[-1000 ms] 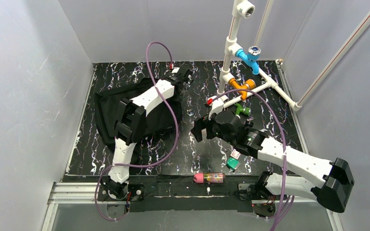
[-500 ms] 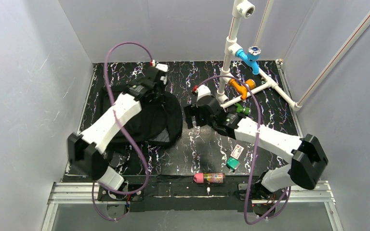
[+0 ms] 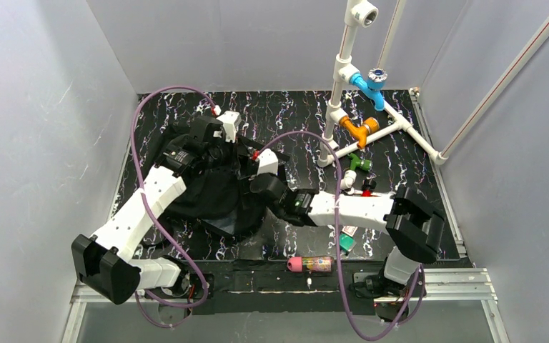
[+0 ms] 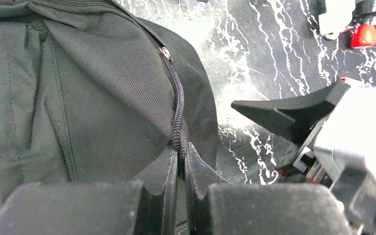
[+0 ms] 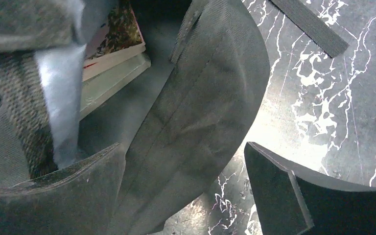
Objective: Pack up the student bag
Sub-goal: Adjust the student bag at the center of the board.
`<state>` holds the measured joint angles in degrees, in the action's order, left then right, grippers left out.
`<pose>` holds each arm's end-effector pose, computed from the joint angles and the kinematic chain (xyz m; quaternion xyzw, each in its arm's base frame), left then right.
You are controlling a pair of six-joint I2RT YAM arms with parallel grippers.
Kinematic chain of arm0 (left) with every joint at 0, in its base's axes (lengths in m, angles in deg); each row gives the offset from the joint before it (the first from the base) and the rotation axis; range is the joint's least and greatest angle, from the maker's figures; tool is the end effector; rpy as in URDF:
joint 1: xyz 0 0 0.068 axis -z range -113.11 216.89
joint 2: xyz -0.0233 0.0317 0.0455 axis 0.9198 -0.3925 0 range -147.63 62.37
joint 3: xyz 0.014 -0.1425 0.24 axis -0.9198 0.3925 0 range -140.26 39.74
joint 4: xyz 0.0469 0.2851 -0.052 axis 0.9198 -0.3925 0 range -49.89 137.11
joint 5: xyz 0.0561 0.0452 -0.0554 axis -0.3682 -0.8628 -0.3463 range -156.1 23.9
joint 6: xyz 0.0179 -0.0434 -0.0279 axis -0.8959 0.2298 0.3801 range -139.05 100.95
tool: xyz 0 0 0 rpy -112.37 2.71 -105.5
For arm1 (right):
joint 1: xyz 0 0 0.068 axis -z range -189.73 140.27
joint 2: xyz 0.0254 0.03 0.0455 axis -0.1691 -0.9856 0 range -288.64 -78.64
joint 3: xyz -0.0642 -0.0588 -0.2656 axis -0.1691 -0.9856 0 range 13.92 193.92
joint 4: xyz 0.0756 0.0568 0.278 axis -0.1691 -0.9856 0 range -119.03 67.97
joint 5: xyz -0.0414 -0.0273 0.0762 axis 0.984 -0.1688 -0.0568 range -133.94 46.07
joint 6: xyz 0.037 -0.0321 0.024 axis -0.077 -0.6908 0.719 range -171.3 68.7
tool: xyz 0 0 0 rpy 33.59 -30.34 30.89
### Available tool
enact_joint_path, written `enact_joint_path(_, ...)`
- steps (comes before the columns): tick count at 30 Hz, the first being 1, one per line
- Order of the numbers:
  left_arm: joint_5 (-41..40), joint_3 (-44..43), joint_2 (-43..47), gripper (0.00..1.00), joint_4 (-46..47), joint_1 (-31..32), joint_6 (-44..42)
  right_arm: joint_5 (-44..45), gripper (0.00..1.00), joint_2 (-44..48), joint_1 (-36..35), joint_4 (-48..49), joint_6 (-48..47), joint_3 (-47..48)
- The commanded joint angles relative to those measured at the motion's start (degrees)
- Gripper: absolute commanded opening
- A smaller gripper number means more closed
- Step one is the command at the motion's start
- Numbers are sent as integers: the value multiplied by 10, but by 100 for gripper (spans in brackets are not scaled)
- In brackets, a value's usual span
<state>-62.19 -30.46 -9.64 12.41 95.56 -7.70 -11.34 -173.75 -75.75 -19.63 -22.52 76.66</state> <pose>0.2672 -0.1491 0.3565 0.1495 0.8800 -0.1825 0.4122 0.1818 0.3599 0.2322 -0.1323 0.8324 0.1889 0.5039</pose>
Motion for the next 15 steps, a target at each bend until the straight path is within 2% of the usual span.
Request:
enact_joint_path(1, 71, 9, 19, 0, 38, -13, 6, 128, 98, 0, -28, 93, 22, -6)
enact_joint_path(4, 89, 25, 26, 0, 46, -17, 20, 179, 98, -31, -30, 65, 64, 21)
enact_joint_path(7, 93, 38, 37, 0, 50, -18, 29, 209, 98, -69, -29, 95, 73, 30)
enact_joint_path(14, 88, 62, 68, 0, 50, -22, 31, 254, 98, -147, -29, 102, 46, 87)
enact_joint_path(15, 83, 64, 70, 0, 50, -23, 30, 260, 96, -150, -29, 98, 34, 89)
